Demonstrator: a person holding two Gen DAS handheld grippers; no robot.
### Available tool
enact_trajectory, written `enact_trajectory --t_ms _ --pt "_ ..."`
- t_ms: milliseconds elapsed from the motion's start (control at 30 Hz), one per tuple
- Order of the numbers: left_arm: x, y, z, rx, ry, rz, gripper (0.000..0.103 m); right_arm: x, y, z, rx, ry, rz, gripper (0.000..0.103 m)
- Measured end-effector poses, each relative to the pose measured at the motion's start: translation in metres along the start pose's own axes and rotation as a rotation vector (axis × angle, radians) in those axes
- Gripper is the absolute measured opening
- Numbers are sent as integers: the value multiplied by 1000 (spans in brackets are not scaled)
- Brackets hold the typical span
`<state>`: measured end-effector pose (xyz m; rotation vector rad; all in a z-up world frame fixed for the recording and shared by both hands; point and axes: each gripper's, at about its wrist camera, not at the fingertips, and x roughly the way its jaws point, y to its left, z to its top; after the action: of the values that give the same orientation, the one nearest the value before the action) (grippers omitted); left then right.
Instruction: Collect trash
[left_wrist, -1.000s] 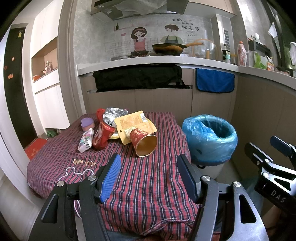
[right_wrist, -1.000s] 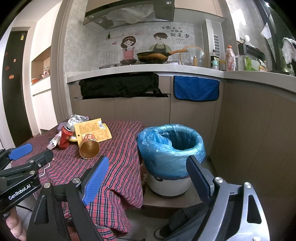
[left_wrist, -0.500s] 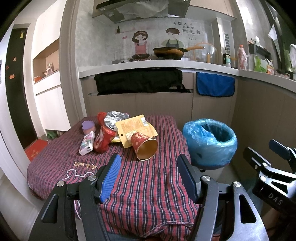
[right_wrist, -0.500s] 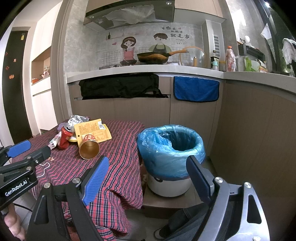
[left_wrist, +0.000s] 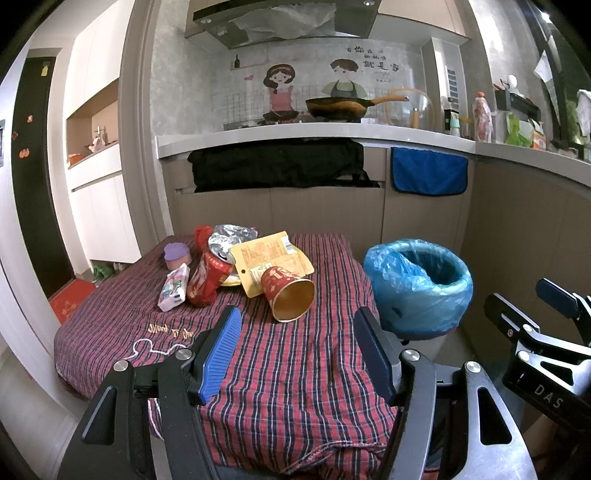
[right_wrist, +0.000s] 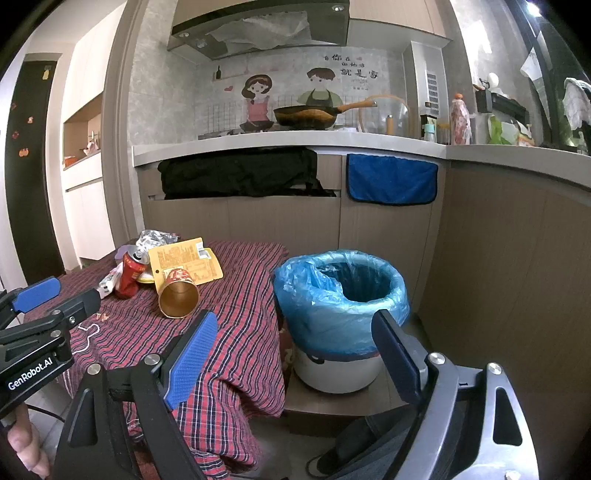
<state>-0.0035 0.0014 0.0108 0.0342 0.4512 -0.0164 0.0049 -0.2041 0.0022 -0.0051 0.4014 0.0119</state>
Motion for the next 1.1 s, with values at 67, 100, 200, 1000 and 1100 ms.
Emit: enact_trajectory --t_ms 67,100,200,1000,1100 --pt "0 0 0 0 0 0 64 0 0 0 0 0 0 83" --pt "0 0 0 0 0 0 64 0 0 0 0 0 0 83" --pt "0 0 0 0 0 -1 64 0 0 -1 0 -2 0 83" --pt "0 0 -1 -2 -2 -1 64 -4 -4 3 0 -9 -2 83" --pt "0 0 -1 -2 -1 -1 64 -4 -4 4 -1 -8 -2 83"
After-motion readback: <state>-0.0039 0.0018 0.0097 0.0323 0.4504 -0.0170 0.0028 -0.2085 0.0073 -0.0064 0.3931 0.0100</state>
